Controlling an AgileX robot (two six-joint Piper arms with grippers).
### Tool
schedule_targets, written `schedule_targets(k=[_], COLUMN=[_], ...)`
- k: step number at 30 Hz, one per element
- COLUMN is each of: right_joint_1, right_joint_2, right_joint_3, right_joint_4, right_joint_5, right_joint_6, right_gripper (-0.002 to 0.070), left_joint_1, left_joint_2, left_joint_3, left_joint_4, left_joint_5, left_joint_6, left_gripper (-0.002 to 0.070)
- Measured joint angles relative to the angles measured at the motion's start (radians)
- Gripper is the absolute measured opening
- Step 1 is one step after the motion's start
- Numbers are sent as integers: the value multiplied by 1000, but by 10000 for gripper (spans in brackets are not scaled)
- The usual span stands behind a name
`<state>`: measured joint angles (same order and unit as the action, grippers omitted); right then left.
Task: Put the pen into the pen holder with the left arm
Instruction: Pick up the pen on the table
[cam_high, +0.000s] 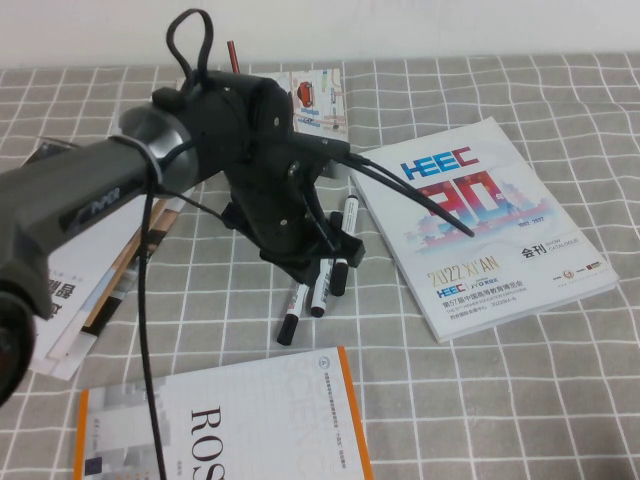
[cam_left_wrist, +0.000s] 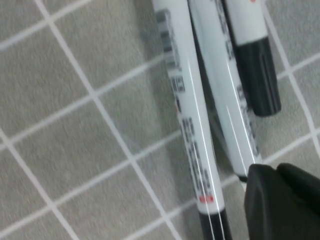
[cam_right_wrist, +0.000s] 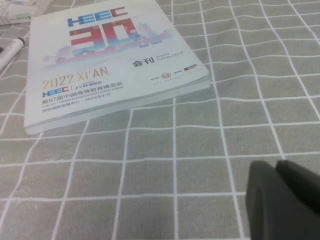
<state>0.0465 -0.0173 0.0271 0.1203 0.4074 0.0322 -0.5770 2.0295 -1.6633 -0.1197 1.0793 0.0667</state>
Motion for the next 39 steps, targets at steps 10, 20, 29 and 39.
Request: schedule_targets(k=[10,20,29,39], right_joint_1=[0,0,0,0], right_joint_2=[0,0,0,0], right_joint_3=[0,0,0,0], right_joint_4=[0,0,0,5], right_joint_5=[0,0,0,0], right_joint_6=[0,0,0,0], right_gripper=[-15,-15,-15,-15], left_joint_1=[0,0,0,0], left_joint_2=[54,83,137,140], left_joint_3=[-52,-52,-58,-61], left_joint_4=[20,94,110,120], left_joint_5=[2,-6,-13,-2], left_joint_6=[79,32,9,5], left_gripper=[256,291,292,121])
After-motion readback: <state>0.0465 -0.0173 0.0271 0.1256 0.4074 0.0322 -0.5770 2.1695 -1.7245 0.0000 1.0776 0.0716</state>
